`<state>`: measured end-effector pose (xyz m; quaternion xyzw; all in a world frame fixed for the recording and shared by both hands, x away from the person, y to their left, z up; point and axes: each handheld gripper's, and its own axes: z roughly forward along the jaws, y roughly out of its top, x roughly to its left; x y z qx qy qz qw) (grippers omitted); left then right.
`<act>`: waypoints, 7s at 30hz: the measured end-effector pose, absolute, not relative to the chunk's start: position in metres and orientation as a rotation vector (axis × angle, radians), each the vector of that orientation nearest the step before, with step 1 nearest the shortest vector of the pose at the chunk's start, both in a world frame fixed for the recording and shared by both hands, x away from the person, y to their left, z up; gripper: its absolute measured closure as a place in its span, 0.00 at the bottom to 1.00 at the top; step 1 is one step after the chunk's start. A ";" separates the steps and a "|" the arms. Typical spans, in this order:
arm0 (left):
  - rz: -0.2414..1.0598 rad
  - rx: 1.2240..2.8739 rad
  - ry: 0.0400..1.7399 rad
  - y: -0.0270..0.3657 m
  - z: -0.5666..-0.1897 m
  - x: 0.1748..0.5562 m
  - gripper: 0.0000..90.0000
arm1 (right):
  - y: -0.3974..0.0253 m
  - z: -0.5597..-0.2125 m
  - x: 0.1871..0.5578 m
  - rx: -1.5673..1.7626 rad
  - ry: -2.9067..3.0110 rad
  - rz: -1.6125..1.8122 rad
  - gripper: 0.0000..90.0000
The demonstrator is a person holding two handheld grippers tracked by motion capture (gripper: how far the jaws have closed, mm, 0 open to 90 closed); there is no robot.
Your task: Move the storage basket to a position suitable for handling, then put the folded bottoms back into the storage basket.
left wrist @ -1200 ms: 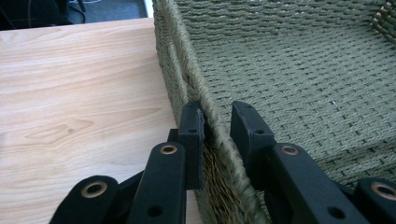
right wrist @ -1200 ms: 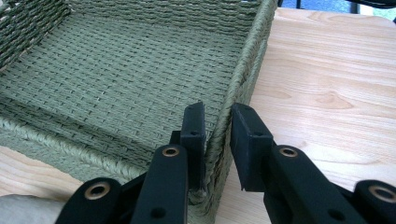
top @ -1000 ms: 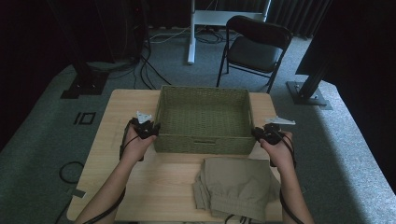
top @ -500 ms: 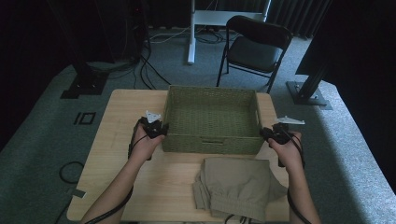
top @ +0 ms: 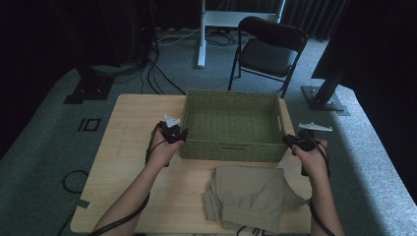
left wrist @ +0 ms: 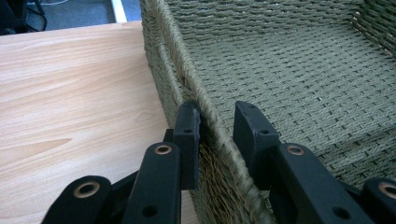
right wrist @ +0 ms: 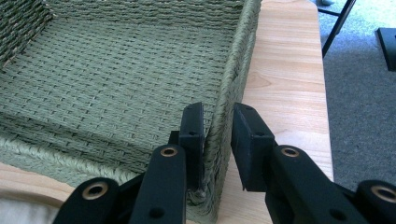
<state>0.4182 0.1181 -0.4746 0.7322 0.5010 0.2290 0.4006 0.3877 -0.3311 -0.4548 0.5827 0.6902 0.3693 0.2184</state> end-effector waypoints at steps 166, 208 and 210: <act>0.079 2.081 0.845 0.005 -0.548 0.314 0.89 | -0.285 -0.543 0.281 1.407 2.244 0.980 0.91; 0.255 1.894 0.706 0.051 -0.403 0.331 0.91 | -0.270 -0.405 0.294 1.188 2.045 1.382 0.93; 0.261 1.883 0.705 0.052 -0.397 0.335 0.91 | -0.269 -0.397 0.298 1.179 2.038 1.387 0.93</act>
